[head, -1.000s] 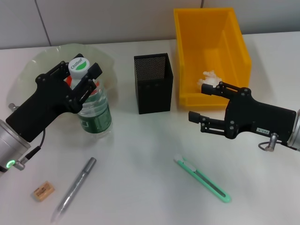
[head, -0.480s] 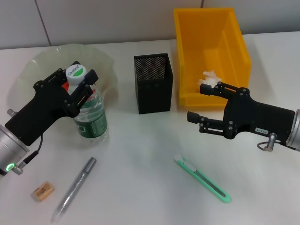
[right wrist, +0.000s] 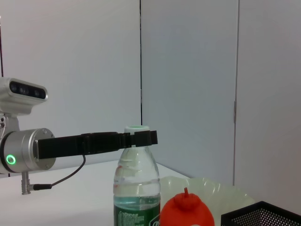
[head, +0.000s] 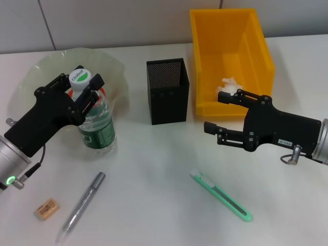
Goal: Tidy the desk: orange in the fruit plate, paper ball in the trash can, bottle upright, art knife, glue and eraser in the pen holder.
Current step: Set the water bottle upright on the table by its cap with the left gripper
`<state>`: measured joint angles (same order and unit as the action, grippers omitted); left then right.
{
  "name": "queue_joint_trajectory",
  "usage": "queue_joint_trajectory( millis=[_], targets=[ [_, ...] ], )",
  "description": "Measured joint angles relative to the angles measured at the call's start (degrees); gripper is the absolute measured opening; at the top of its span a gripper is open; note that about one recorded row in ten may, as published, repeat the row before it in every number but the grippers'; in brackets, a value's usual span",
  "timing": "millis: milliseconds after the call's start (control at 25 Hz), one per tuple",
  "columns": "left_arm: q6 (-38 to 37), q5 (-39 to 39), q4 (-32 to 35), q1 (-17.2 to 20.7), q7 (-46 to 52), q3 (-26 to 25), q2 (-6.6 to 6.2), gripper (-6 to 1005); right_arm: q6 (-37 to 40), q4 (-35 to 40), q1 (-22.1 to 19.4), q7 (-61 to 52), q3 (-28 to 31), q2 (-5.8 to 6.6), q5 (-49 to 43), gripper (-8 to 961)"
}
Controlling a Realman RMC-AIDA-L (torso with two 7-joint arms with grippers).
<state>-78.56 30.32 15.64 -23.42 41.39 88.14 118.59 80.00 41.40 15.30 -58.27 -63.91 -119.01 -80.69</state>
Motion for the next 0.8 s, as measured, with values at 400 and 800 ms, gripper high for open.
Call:
queue_joint_trajectory(
  millis=[400, 800],
  targets=[
    [-0.1, 0.0, 0.0, 0.1, 0.0, 0.0, 0.06, 505, 0.1, 0.1, 0.2, 0.0, -0.1, 0.00, 0.0, 785],
    [0.2, -0.1, -0.1, 0.0, 0.0, -0.1, 0.11, 510, 0.3, 0.1, 0.1, 0.0, -0.1, -0.08, 0.0, 784]
  ],
)
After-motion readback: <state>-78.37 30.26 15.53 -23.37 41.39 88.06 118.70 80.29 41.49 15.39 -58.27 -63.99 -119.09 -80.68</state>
